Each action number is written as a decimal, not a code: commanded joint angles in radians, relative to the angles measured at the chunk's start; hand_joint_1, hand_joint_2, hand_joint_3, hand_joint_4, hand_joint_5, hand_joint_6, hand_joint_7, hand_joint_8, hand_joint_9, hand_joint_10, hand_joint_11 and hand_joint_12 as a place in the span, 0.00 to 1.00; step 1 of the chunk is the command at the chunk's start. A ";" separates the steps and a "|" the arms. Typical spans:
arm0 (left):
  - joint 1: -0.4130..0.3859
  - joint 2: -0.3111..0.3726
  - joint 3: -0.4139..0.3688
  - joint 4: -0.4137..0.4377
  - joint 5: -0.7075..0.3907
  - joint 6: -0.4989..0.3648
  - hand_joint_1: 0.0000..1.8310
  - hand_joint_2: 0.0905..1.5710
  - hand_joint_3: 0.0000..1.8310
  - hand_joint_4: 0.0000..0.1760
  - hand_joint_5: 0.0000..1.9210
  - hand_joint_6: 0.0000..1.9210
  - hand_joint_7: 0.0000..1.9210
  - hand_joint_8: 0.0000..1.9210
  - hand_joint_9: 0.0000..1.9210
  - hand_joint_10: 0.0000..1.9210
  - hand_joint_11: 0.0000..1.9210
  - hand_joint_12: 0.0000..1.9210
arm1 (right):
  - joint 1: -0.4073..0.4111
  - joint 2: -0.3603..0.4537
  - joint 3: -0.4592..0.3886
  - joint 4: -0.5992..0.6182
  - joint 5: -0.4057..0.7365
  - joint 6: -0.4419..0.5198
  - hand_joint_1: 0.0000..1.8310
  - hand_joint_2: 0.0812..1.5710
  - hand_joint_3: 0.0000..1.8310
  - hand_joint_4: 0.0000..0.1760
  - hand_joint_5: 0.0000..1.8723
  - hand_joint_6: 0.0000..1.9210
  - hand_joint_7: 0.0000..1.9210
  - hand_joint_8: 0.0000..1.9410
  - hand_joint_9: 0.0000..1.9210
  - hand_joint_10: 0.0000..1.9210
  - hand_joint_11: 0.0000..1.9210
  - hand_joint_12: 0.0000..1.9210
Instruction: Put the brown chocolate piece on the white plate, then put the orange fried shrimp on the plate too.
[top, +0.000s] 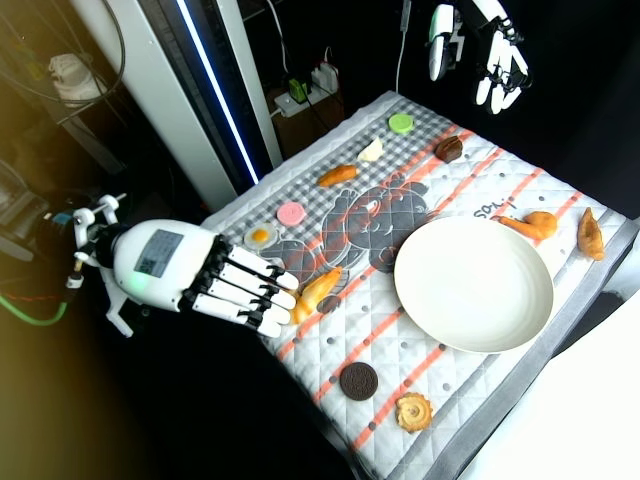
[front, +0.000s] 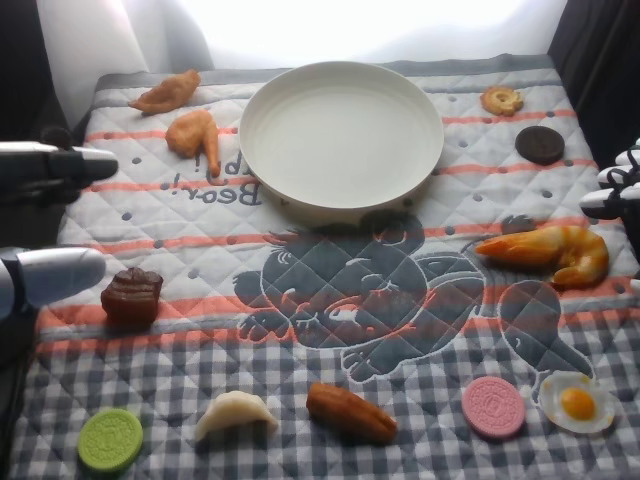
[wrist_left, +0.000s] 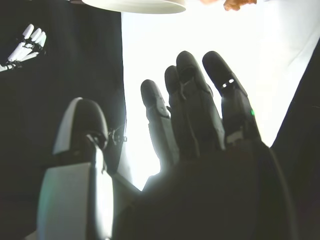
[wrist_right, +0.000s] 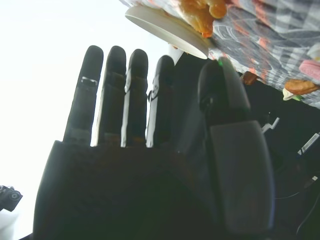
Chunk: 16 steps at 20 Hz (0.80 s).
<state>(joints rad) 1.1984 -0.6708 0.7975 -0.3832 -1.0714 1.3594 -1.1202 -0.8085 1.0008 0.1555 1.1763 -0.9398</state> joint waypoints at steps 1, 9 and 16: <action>-0.014 0.007 0.004 -0.025 -0.109 0.029 0.41 0.58 0.00 0.70 0.28 0.00 0.26 0.00 0.28 0.00 0.04 0.50 | 0.003 0.001 0.005 0.012 0.118 0.003 0.44 0.77 0.00 0.27 0.32 0.00 0.29 0.00 0.26 0.00 0.06 0.34; -0.103 -0.002 0.007 -0.092 0.036 0.284 0.39 0.54 0.00 0.91 0.24 0.00 0.27 0.00 0.29 0.00 0.08 0.42 | 0.010 0.003 -0.002 -0.014 0.137 0.003 0.40 0.75 0.00 0.31 0.33 0.00 0.31 0.00 0.28 0.00 0.09 0.39; -0.174 -0.053 0.008 -0.201 0.132 0.589 0.43 0.55 0.00 0.83 0.23 0.00 0.26 0.00 0.29 0.00 0.07 0.40 | 0.018 0.031 -0.021 -0.046 0.175 0.004 0.37 0.76 0.00 0.38 0.32 0.00 0.28 0.00 0.25 0.00 0.22 0.08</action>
<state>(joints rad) 1.0355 -0.7216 0.8028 -0.5922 -0.8303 1.9450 -1.1118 -0.7853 0.9791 0.0956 1.2259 -0.9394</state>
